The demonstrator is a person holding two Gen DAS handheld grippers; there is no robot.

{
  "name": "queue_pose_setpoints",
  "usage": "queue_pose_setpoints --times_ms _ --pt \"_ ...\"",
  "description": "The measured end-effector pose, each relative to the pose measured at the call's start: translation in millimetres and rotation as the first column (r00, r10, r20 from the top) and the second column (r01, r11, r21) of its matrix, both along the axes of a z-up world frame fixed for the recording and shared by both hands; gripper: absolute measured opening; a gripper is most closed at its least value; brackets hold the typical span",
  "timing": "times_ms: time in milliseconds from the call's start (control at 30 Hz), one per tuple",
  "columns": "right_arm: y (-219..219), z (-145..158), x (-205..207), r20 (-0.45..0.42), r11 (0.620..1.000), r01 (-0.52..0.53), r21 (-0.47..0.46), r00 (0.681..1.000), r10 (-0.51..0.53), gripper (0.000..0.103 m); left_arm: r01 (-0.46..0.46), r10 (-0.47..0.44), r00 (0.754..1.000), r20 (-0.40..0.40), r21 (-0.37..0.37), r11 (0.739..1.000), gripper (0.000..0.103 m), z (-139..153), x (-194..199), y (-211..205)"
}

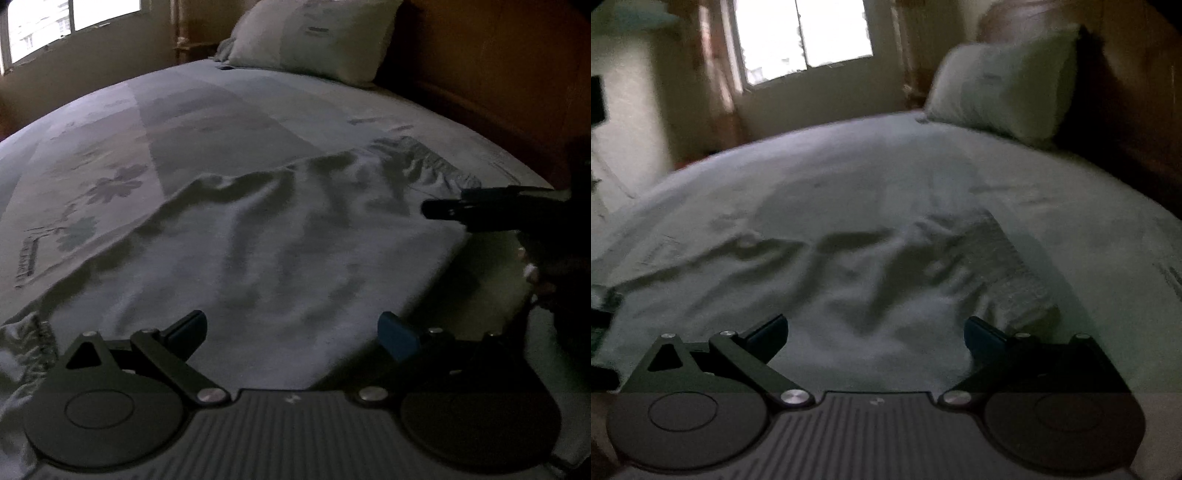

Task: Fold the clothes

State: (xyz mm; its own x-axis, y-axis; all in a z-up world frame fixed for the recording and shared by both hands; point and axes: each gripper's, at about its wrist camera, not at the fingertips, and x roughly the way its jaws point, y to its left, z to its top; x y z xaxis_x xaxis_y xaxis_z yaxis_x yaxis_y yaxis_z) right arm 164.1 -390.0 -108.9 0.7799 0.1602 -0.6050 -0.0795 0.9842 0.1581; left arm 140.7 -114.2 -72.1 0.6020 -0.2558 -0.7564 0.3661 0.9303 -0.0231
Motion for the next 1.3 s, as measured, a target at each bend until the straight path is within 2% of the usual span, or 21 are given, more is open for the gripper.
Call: queue_pose_setpoints --times_ms 67,200,267,400,500,600,800,900,1000,1133,1300 --pt "-8 -8 0 -0.026 1.0 0.015 0.006 1.0 -0.015 0.102 0.002 -0.002 1.0 -0.017 0.002 1.0 0.099 -6 1 -3" --pt "-1 3 -12 0.01 1.0 -0.014 0.016 1.0 0.014 0.103 0.0 0.0 0.999 -0.041 0.007 1.0 0.099 -14 3 0" --pt "10 9 -13 0.036 0.998 -0.064 0.007 0.997 0.063 0.103 -0.012 0.013 0.999 -0.047 0.01 1.0 0.099 -17 4 2" --pt "34 7 -8 0.025 0.989 -0.133 -0.058 0.991 0.135 0.103 -0.042 0.042 0.998 -0.054 -0.001 0.999 0.099 -19 3 8" --pt "36 5 -13 0.011 0.98 -0.089 -0.178 0.996 0.092 0.103 -0.054 0.054 0.997 -0.054 0.004 0.999 0.099 -19 1 12" --pt "26 17 -22 0.02 0.975 -0.029 -0.219 0.999 0.034 0.103 -0.058 0.059 0.997 -0.054 0.007 0.998 0.099 -20 1 14" --pt "30 35 -28 0.094 0.99 -0.091 -0.111 0.99 0.102 0.103 -0.055 0.054 0.997 -0.047 -0.019 0.998 0.099 -20 2 13" --pt "34 18 -9 0.028 0.988 -0.138 -0.063 0.99 0.14 0.103 -0.049 0.048 0.998 -0.044 -0.005 0.999 0.099 -18 0 13" --pt "23 -7 7 -0.082 0.992 -0.062 -0.107 0.995 0.054 0.103 -0.058 0.058 0.998 -0.037 -0.01 0.998 0.099 -14 -3 17" --pt "16 4 -4 -0.076 0.992 -0.025 -0.126 0.997 0.016 0.103 -0.082 0.082 0.996 -0.033 -0.011 0.997 0.099 -14 -2 22" --pt "32 22 -13 -0.009 0.988 -0.118 -0.101 0.993 0.118 0.103 -0.099 0.099 0.995 -0.022 0.0 0.995 0.099 -14 -1 22"
